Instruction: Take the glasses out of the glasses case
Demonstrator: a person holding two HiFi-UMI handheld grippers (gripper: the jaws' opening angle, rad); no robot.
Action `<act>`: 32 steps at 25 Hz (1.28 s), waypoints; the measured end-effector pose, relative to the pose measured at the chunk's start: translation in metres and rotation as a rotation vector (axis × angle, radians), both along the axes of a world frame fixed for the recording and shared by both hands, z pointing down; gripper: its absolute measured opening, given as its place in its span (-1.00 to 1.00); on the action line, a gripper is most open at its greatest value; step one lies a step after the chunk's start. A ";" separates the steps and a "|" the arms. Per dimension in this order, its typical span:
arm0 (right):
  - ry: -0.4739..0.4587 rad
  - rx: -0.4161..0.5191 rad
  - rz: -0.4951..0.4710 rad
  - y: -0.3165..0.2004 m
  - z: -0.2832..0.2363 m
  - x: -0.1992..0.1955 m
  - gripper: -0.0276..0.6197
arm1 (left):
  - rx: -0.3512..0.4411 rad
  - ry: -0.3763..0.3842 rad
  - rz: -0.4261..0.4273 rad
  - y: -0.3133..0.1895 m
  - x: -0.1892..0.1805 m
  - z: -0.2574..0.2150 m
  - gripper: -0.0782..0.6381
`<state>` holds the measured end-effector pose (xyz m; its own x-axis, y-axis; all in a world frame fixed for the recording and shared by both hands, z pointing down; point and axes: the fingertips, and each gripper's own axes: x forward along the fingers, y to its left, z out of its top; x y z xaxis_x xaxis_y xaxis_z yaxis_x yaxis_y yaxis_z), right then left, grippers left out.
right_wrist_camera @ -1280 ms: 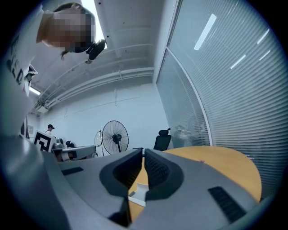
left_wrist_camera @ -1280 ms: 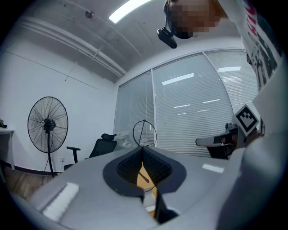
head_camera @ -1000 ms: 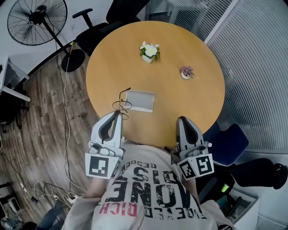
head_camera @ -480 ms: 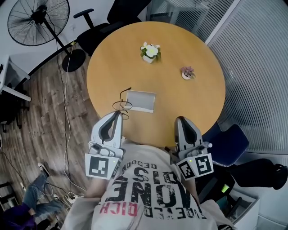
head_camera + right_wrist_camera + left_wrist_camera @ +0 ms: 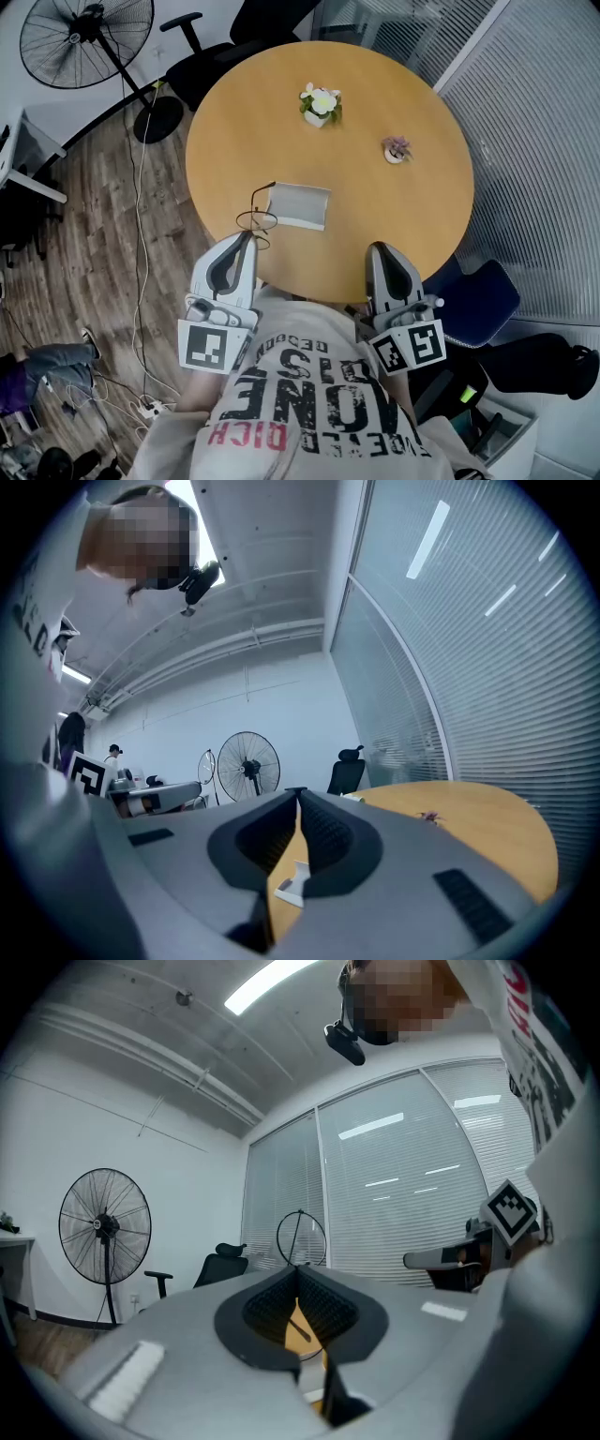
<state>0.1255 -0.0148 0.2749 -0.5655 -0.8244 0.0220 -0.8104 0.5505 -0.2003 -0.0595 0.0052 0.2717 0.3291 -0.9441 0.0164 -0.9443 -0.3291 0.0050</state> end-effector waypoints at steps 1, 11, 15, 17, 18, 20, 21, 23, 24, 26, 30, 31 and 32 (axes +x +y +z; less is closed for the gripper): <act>-0.001 0.000 -0.004 0.001 0.000 -0.001 -0.84 | -0.002 0.000 -0.003 0.001 -0.001 0.000 -0.73; 0.005 0.001 -0.042 0.002 0.004 -0.006 -0.84 | -0.002 0.007 -0.042 0.010 -0.006 0.005 -0.73; 0.006 0.003 -0.053 0.004 0.003 -0.009 -0.84 | 0.009 0.004 -0.046 0.013 -0.007 0.001 -0.73; 0.005 0.002 -0.059 0.004 0.004 -0.011 -0.84 | 0.013 0.003 -0.048 0.014 -0.008 0.000 -0.73; 0.004 0.002 -0.062 0.005 0.003 -0.012 -0.84 | 0.006 0.008 -0.054 0.015 -0.009 0.001 -0.73; 0.003 0.001 -0.068 0.005 0.003 -0.013 -0.84 | 0.009 0.009 -0.062 0.016 -0.010 0.000 -0.73; 0.003 0.000 -0.071 0.004 0.003 -0.013 -0.84 | 0.023 0.004 -0.062 0.015 -0.010 -0.004 -0.73; 0.002 -0.003 -0.075 0.003 0.003 -0.014 -0.84 | 0.027 -0.005 -0.061 0.014 -0.011 -0.006 -0.73; 0.001 -0.005 -0.077 0.002 0.003 -0.015 -0.84 | 0.019 -0.007 -0.062 0.014 -0.011 -0.004 -0.73; -0.002 -0.007 -0.079 0.001 0.004 -0.016 -0.84 | 0.024 -0.005 -0.064 0.014 -0.013 -0.003 -0.73; -0.003 -0.008 -0.079 0.000 0.004 -0.013 -0.84 | 0.004 0.007 -0.073 0.013 -0.012 0.001 -0.73; -0.004 -0.008 -0.078 -0.001 0.004 -0.012 -0.84 | 0.003 0.007 -0.072 0.012 -0.011 0.001 -0.73; -0.005 -0.008 -0.076 -0.003 0.003 -0.011 -0.84 | 0.008 0.005 -0.068 0.010 -0.010 -0.001 -0.73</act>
<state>0.1146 -0.0174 0.2783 -0.6266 -0.7789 0.0252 -0.7653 0.6090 -0.2083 -0.0694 0.0153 0.2708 0.2639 -0.9645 0.0072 -0.9645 -0.2638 0.0070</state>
